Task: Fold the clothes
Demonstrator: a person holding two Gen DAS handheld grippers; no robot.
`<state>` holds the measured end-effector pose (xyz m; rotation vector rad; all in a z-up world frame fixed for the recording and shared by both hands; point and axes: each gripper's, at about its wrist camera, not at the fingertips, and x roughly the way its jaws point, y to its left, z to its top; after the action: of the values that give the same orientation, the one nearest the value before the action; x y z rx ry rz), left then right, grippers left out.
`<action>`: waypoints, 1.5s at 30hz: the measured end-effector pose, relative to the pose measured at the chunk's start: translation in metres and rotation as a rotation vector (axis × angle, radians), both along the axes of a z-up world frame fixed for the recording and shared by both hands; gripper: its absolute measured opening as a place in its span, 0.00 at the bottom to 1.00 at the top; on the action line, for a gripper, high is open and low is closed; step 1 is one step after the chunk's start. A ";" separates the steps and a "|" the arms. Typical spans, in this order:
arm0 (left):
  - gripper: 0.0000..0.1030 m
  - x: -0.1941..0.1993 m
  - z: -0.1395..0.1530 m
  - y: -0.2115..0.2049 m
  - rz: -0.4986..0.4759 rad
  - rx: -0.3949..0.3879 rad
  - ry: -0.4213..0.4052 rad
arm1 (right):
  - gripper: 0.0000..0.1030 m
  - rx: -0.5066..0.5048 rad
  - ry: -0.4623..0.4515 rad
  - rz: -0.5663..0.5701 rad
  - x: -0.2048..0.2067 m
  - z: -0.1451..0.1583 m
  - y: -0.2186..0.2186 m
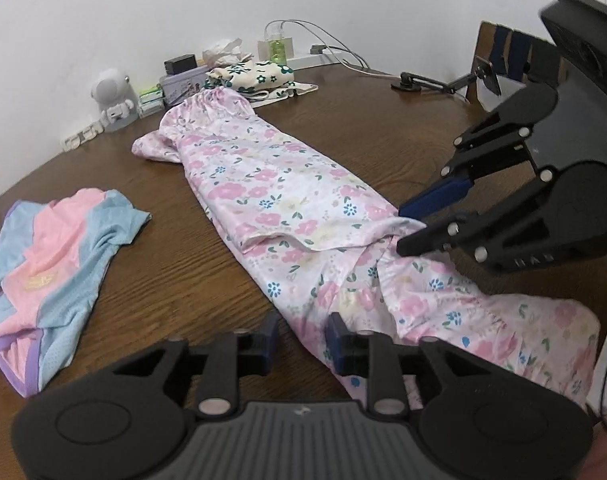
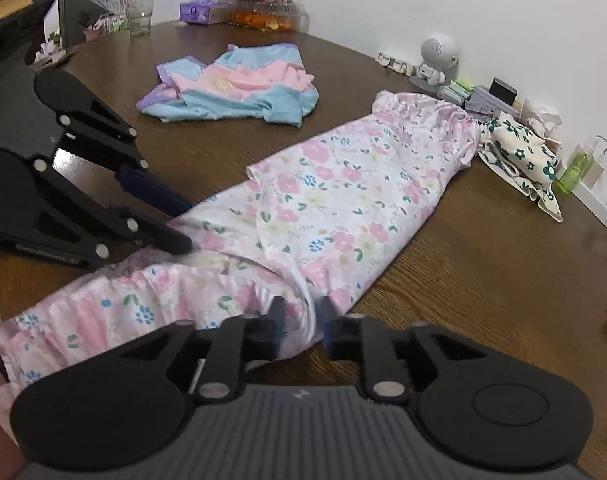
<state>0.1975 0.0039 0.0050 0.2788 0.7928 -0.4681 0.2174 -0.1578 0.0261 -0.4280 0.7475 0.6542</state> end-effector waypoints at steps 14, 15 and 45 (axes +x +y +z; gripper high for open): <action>0.31 -0.014 0.006 -0.003 -0.032 -0.056 -0.018 | 0.33 0.105 0.049 0.046 -0.017 -0.011 0.001; 0.35 -0.017 0.009 0.000 -0.028 -0.067 -0.026 | 0.34 0.123 0.047 0.036 -0.020 -0.008 -0.002; 1.00 -0.192 0.009 0.013 0.106 -0.227 -0.223 | 1.00 0.505 -0.053 -0.388 -0.180 -0.008 -0.068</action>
<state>0.0052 0.0173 0.0138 0.0757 0.5289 -0.4148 0.0374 -0.2256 0.0183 0.1620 0.5667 0.4396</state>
